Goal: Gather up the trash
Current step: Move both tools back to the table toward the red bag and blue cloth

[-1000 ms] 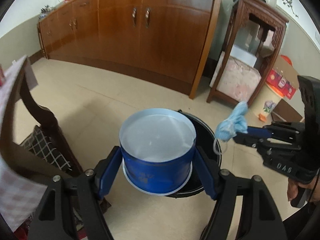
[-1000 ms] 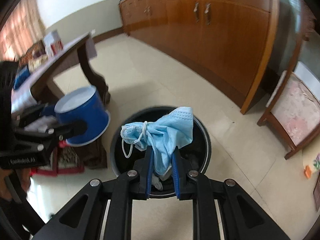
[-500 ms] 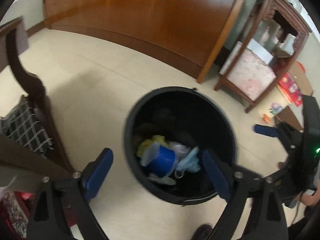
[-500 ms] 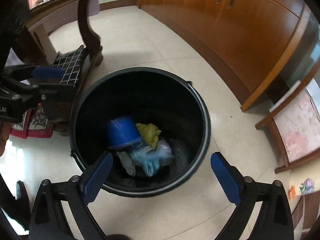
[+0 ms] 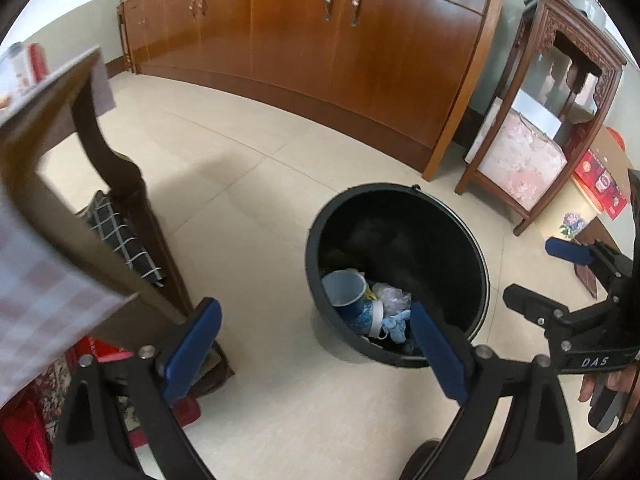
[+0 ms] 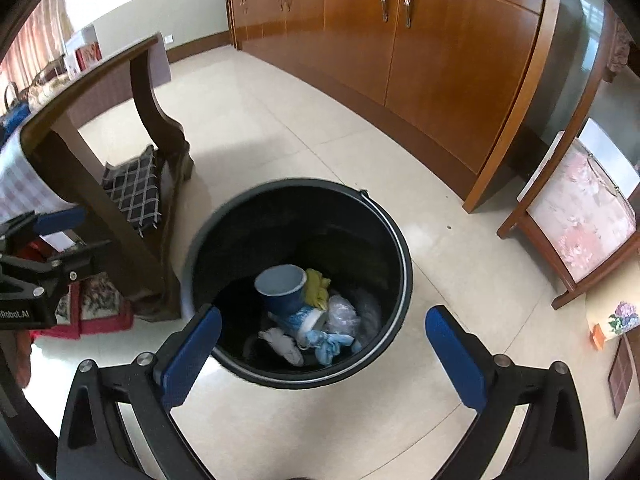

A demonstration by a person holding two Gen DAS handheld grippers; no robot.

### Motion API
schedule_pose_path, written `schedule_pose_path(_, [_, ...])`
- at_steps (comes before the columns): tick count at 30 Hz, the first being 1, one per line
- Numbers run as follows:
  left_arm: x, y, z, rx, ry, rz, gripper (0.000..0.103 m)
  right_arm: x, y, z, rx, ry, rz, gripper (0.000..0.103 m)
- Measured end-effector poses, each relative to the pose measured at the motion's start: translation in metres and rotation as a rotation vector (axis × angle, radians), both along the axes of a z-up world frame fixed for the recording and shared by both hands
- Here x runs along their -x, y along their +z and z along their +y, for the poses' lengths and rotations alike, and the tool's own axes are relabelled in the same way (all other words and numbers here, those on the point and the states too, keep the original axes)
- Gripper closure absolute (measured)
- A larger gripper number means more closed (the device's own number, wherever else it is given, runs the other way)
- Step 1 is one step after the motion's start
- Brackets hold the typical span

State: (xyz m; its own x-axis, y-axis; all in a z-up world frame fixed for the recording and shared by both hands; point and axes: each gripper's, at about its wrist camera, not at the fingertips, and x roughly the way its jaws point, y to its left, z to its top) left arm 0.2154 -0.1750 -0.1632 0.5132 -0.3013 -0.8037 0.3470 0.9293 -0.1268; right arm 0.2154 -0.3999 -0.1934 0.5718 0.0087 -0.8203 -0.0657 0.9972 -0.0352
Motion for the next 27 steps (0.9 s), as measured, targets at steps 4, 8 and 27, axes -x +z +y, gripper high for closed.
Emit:
schedule_pose_path(4, [0.013, 0.015, 0.016, -0.006, 0.017, -0.028, 0.007, 0.013, 0.018, 0.016, -0.018, -0.001, -0.031, 0.0])
schedule_pose_path(8, [0.025, 0.03, 0.03, -0.01, 0.039, -0.055, 0.006, 0.024, 0.036, 0.034, -0.028, 0.008, -0.068, 0.0])
schedule_pose_path(27, [0.077, 0.106, 0.155, 0.009, 0.305, -0.255, 0.0, 0.044, 0.128, 0.151, -0.062, 0.151, -0.267, 0.0])
